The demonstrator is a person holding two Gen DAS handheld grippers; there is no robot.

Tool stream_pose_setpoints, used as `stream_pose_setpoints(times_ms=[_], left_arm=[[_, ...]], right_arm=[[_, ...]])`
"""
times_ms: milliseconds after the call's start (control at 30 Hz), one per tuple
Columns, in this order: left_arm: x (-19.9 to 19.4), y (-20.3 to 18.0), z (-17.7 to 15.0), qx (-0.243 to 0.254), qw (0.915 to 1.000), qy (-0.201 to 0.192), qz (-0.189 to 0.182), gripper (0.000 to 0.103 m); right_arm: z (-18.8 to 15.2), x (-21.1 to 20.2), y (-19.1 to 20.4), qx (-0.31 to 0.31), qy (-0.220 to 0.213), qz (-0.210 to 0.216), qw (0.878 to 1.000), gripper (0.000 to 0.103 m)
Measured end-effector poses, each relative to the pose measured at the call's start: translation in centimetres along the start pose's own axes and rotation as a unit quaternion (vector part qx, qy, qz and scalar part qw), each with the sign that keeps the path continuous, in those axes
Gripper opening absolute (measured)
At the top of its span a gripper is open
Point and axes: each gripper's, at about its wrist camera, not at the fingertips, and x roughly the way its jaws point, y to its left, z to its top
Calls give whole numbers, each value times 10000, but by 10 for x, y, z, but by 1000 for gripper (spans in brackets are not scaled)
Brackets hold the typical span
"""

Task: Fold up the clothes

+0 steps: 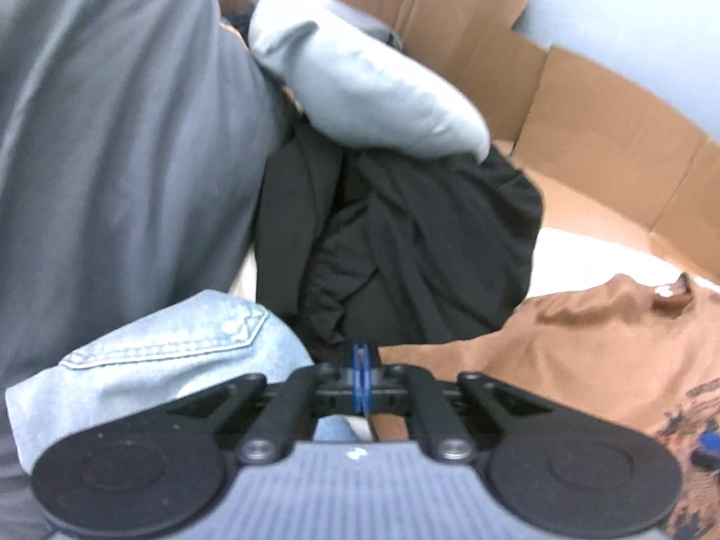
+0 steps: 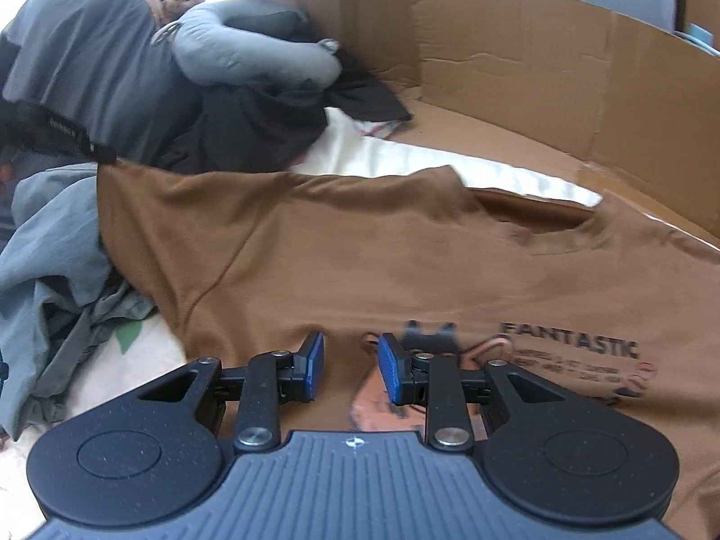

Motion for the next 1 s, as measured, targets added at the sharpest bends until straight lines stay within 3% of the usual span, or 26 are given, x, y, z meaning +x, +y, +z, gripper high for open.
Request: stream_pose_setpoints(times_ms=[200,433,733,1000], left_arm=[[-30,3,10,-529,9983,-187,-166,2],[-65,-9,25,-565,9978,-211,-258,2],[-26,7,14,-626,9980,82,98,2],[14,21,4,-681,9964,337,384,2]], right_arm=[[21,23,-3,-325,-176,-174,9992,38],[76,81,-30,-468,-206,-366,9980,38],[107,125,-46,-425,-65,-215,9988,33],[111,154,-56,-768,55,-523,9957,29]])
